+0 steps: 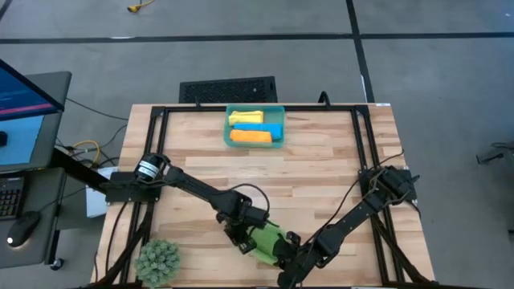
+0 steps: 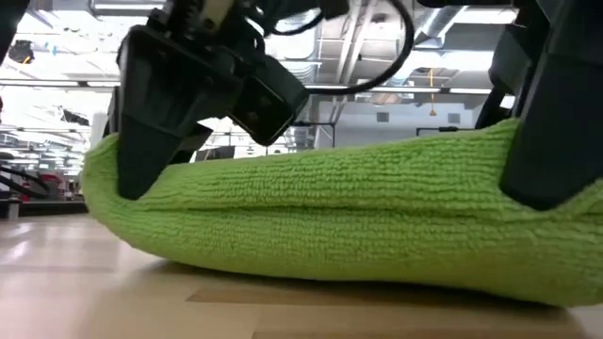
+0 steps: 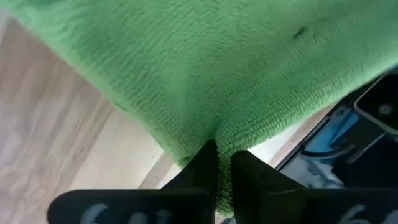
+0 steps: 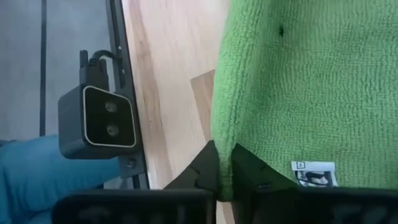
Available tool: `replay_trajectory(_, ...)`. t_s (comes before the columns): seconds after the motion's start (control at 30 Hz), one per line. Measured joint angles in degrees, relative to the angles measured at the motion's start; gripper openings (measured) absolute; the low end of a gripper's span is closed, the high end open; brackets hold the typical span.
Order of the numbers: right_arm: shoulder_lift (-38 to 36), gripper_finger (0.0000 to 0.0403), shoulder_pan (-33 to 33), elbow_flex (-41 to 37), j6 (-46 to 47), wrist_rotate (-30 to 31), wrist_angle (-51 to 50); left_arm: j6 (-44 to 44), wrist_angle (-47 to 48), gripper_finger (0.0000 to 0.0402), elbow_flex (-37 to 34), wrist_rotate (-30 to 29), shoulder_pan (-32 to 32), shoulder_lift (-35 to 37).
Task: Roll microfiber towels into tight, uniform cylinder then place into a basket
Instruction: Roll the green microfiber towel
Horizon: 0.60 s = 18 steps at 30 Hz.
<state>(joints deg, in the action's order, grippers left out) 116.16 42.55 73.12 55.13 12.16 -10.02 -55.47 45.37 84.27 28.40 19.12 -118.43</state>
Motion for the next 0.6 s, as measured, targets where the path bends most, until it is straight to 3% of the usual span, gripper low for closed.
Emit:
replay_trajectory(0.33, 0.26, 0.0042, -0.33, 0.0, 0.5, -0.02, -0.24, -12.68, 0.32, 0.0015, -0.04, 4.32, -2.13, -0.52)
replay_trajectory(0.6, 0.31, 0.0044, -0.29, 0.0, -0.06, 0.85, -1.16, -14.11, -0.32, 0.0015, 0.01, 7.62, -1.69, -3.83)
